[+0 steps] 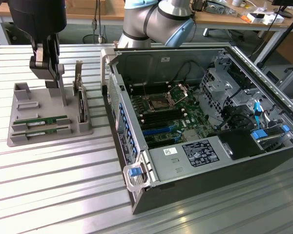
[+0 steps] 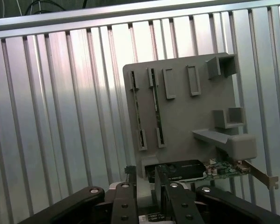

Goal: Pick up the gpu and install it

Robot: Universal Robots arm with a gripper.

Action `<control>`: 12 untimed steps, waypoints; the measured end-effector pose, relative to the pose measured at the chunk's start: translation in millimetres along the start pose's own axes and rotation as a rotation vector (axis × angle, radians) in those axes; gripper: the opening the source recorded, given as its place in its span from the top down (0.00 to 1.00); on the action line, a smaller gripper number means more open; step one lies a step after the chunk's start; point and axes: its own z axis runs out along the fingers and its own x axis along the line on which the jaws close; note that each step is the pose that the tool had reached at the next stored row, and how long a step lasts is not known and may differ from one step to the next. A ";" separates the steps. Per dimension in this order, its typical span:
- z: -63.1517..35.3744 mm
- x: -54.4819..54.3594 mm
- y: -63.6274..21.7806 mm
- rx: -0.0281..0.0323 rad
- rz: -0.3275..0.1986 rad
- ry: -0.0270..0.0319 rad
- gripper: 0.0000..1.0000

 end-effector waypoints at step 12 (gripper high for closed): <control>7.8 0.2 -0.3 -0.0009 0.000 -0.0066 0.70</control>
